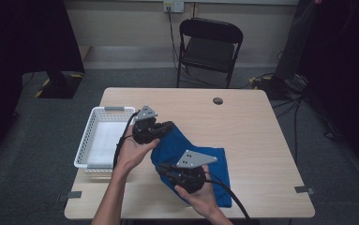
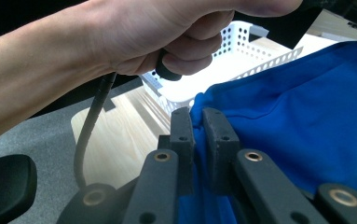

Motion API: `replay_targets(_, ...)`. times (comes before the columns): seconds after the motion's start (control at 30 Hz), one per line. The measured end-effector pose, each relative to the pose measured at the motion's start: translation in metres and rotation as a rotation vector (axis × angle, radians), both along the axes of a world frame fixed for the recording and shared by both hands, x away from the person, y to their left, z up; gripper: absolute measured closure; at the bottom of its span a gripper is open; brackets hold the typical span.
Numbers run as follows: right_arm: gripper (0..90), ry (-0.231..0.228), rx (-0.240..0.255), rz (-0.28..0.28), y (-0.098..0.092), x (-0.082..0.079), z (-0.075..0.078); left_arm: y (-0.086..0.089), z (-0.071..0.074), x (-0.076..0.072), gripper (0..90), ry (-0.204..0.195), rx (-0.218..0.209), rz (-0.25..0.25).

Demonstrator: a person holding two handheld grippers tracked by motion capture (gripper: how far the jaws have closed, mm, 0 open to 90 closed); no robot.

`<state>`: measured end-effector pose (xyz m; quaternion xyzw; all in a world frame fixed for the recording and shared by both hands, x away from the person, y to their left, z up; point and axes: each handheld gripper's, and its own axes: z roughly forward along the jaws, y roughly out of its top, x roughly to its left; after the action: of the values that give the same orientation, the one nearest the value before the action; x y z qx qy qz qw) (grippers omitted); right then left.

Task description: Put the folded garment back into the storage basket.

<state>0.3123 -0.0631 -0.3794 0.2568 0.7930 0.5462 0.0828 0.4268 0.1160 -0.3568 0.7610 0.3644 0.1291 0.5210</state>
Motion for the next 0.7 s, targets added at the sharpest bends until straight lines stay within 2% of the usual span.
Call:
replay_targets(0.17,82.8,-0.008,0.013,0.001,0.0,0.0,0.005,0.001,-0.001,0.0,85.2,0.002,-0.01,0.011)
replay_targets(0.37,82.8,-0.001,-0.004,-0.001,-0.003,-0.002,-0.002,-0.005,-0.012,0.002,85.1,0.013,-0.02,0.015)
replay_targets(0.7,82.8,0.004,-0.021,-0.022,-0.018,-0.003,-0.007,-0.021,-0.019,0.003,85.1,0.026,-0.02,0.0)
